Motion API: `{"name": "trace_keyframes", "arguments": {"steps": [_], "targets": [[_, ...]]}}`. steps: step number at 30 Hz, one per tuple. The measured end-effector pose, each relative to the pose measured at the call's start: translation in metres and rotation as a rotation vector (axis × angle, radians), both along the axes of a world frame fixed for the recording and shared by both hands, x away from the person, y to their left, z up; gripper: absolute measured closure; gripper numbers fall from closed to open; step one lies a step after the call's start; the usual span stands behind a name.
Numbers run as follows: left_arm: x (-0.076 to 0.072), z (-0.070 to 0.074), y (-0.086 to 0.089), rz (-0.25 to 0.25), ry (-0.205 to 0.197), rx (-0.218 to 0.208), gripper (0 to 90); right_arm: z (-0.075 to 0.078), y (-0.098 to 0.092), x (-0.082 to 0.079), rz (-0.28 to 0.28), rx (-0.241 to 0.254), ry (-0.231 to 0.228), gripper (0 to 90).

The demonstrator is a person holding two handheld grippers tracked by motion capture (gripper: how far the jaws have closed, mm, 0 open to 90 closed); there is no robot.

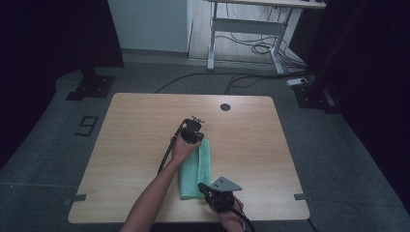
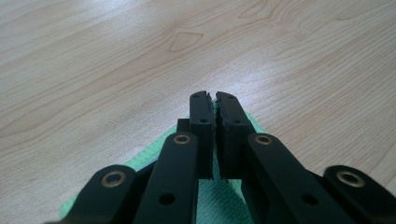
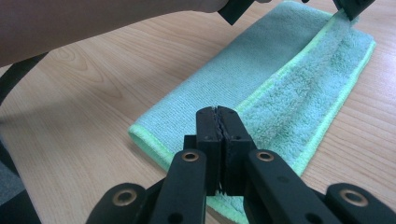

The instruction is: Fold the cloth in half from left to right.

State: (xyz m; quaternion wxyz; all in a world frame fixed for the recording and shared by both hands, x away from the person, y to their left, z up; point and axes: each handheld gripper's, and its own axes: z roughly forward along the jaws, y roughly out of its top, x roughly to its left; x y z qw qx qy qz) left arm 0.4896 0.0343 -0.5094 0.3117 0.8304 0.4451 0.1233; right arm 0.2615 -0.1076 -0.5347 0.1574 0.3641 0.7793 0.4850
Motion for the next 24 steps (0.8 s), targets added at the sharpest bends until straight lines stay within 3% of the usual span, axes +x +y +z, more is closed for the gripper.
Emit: {"name": "trace_keyframes", "arguments": {"steps": [15,18,24], "targets": [[-0.002,-0.004,-0.009,-0.02,-0.004,-0.018,78.9,-0.009,-0.009,-0.001,-0.041,-0.051,0.022,86.6],[-0.004,-0.001,-0.01,-0.034,-0.009,-0.026,76.1,-0.009,-0.012,-0.001,-0.058,-0.065,0.013,82.6],[-0.01,0.006,-0.008,-0.04,-0.04,-0.038,61.6,-0.009,-0.016,-0.004,-0.088,-0.105,0.004,68.6]]}}
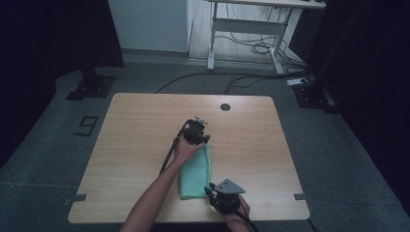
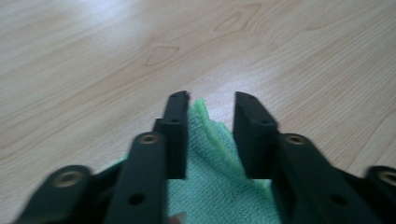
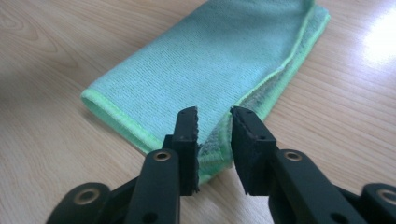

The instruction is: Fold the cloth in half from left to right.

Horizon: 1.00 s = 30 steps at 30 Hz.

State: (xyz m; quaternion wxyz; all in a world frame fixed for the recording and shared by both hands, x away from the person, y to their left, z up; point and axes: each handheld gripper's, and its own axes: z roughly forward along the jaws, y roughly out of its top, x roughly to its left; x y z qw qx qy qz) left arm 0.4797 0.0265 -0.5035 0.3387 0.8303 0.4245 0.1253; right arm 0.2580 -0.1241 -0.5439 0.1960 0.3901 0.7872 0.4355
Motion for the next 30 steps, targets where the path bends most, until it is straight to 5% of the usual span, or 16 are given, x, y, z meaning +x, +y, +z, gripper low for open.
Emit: {"name": "trace_keyframes", "arguments": {"steps": [12,20,30], "targets": [[-0.016,0.017,0.032,0.005,-0.027,-0.024,50.5,0.012,-0.009,0.0,-0.032,0.009,-0.048,60.3],[-0.022,0.004,0.054,0.015,0.008,-0.012,52.5,0.017,0.025,0.008,0.079,-0.011,-0.046,60.1],[-0.025,-0.011,0.065,0.003,0.045,-0.009,53.8,-0.003,0.07,0.008,0.179,-0.043,0.018,60.2]]}}
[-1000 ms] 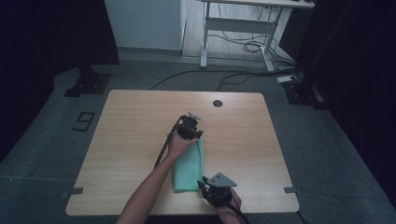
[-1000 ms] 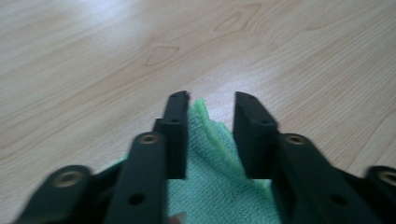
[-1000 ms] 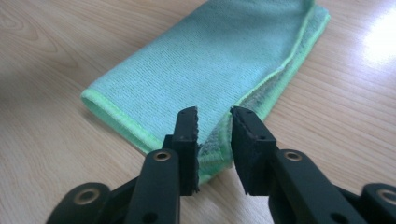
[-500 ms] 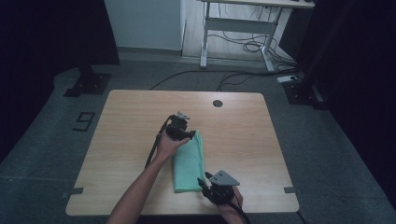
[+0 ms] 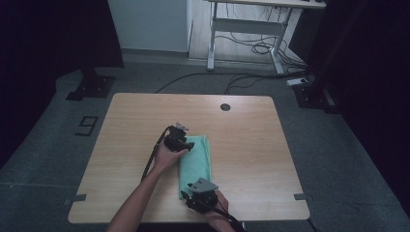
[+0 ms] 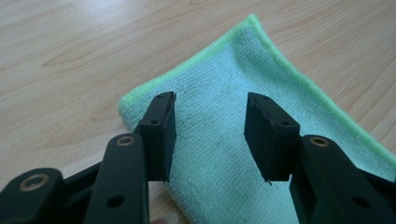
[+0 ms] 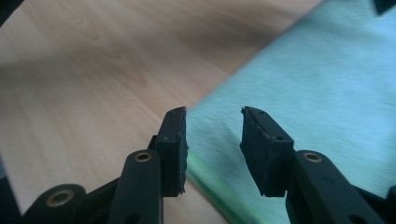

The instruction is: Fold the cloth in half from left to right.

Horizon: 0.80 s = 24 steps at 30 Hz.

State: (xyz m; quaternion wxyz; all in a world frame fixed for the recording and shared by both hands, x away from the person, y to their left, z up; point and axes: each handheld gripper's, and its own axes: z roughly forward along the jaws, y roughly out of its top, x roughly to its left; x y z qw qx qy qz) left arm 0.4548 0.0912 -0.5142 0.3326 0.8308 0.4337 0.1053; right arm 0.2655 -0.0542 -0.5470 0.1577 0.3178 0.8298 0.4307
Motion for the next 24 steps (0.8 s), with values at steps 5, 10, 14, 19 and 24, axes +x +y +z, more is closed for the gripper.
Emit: {"name": "trace_keyframes", "arguments": {"steps": [5,10,14,19,24], "targets": [[0.0,-0.002,0.003,-0.002,0.008,-0.005,53.8,-0.004,0.01,0.001,0.017,0.007,0.02,60.6],[0.0,-0.004,0.003,-0.004,0.008,-0.002,53.8,-0.004,0.012,0.001,0.03,0.009,0.037,60.0],[0.001,-0.006,0.003,-0.006,0.006,-0.007,54.0,0.004,0.0,0.0,0.006,0.048,0.021,60.3],[0.003,-0.009,0.001,-0.005,0.009,0.011,55.1,0.013,-0.027,0.008,-0.062,0.055,0.0,60.9],[0.003,-0.013,0.002,-0.004,0.014,0.011,55.4,0.005,-0.043,0.017,-0.116,0.012,0.033,61.0]]}}
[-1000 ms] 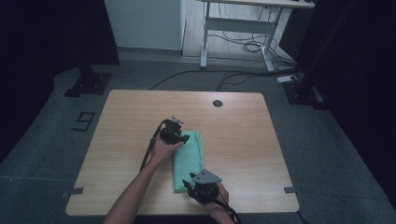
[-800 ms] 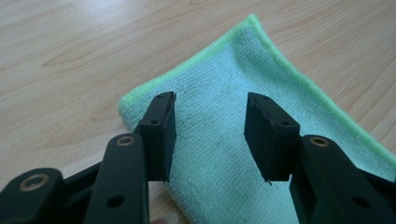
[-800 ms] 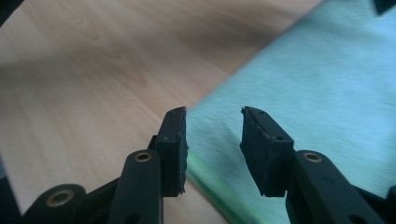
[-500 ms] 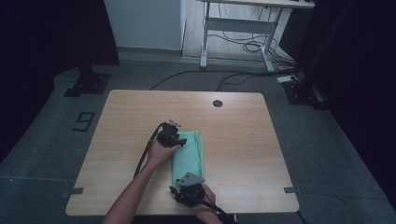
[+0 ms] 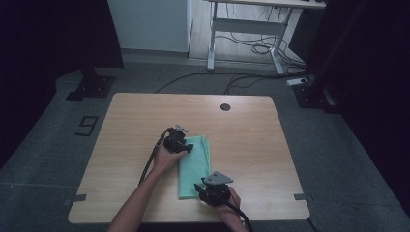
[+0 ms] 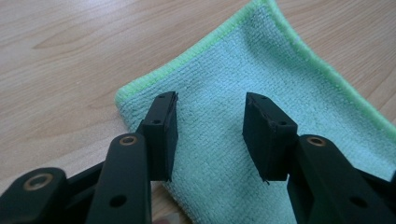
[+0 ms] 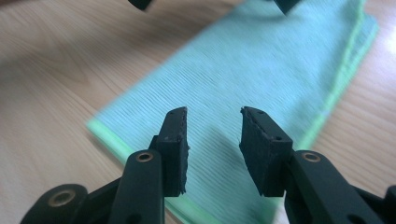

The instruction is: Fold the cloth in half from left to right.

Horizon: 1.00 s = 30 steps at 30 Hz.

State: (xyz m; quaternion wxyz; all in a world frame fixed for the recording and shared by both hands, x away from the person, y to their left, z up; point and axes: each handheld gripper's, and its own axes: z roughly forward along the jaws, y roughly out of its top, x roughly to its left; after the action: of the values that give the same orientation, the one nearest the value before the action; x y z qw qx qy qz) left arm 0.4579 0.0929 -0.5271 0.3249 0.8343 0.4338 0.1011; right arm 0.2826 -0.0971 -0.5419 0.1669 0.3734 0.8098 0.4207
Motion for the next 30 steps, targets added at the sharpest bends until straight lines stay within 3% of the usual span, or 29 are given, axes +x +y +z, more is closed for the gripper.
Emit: {"name": "trace_keyframes", "arguments": {"steps": [6,13,23,27,30], "targets": [[0.0,-0.003,-0.001,-0.009,0.004,0.006,55.7,-0.007,-0.002,-0.006,0.015,-0.043,0.02,61.8],[-0.001,-0.005,-0.001,-0.018,0.004,0.003,56.2,-0.009,-0.008,-0.008,0.023,-0.032,0.036,66.9],[-0.013,-0.006,-0.017,-0.082,-0.003,-0.008,56.2,-0.009,-0.023,-0.027,0.026,-0.031,0.041,67.8],[-0.014,-0.006,-0.017,-0.084,-0.005,-0.011,56.0,-0.008,-0.028,-0.027,0.026,-0.007,0.052,67.1],[-0.014,-0.006,-0.016,-0.086,-0.012,-0.015,55.4,-0.003,-0.034,-0.022,0.0,0.009,0.016,66.8]]}}
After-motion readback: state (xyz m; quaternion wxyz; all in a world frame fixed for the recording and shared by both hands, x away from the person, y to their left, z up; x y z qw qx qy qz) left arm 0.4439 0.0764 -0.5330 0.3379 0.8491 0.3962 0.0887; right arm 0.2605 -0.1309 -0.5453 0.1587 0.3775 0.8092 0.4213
